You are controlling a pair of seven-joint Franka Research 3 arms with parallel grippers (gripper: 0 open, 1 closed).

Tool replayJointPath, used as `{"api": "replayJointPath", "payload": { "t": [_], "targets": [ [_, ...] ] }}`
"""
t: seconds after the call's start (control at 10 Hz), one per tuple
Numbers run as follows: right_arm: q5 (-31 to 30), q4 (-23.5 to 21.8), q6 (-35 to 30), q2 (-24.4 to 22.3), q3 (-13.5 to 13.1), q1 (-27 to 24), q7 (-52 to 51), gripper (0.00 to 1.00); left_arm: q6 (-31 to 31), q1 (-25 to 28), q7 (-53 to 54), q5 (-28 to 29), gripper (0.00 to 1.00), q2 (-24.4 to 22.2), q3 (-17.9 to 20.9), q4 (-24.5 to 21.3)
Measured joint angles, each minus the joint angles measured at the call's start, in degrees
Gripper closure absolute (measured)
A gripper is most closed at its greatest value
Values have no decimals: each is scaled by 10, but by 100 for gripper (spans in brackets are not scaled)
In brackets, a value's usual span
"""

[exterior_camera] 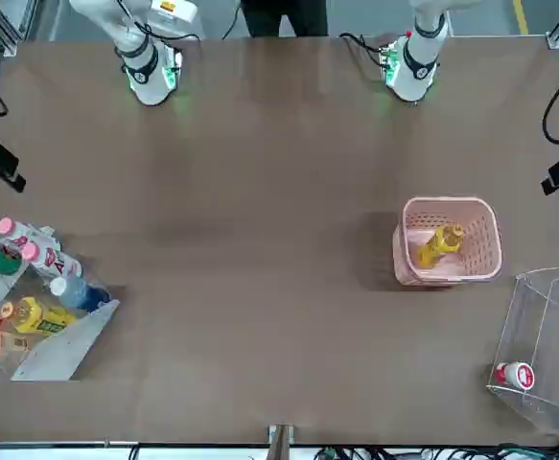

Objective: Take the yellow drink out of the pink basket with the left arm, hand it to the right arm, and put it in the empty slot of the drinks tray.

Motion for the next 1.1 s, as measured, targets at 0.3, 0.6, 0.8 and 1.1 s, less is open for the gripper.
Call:
{"api": "replayJointPath", "payload": {
  "t": [0.3, 0.6, 0.8, 1.1],
  "targets": [
    [0, 0, 0, 0, 0, 0, 0, 1, 0, 0, 0, 0, 0, 0, 0, 0],
    [0, 0, 0, 0, 0, 0, 0, 1, 0, 0, 0, -1, 0, 0, 0, 0],
    [0, 0, 0, 0, 0, 0, 0, 1, 0, 0, -1, -9, 0, 0, 0, 0],
    [0, 0, 0, 0, 0, 0, 0, 1, -1, -1, -3, -12, 0, 0, -1, -1]
  ]
}}
